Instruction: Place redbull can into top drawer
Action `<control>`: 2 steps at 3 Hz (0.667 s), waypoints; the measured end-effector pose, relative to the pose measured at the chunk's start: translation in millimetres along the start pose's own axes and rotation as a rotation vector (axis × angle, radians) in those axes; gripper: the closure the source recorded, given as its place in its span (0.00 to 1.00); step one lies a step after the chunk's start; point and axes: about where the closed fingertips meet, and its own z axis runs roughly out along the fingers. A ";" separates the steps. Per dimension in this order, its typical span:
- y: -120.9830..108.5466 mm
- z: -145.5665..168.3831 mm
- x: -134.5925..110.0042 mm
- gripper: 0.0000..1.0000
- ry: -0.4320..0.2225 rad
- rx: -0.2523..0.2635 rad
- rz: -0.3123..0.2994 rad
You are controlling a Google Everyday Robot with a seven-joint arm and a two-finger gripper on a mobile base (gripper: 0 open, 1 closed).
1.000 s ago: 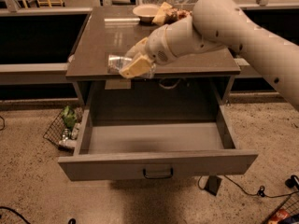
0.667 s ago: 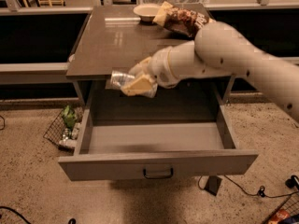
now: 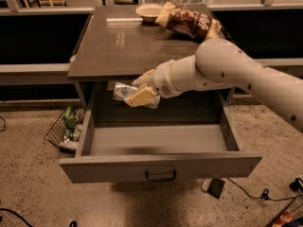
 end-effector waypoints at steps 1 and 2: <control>0.7 5.6 9.1 1.00 0.010 -0.006 0.018; -1.5 6.0 45.1 1.00 0.035 0.021 0.072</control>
Offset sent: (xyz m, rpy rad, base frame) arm -0.0049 -0.0615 -0.0985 -0.0297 0.1166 -0.1693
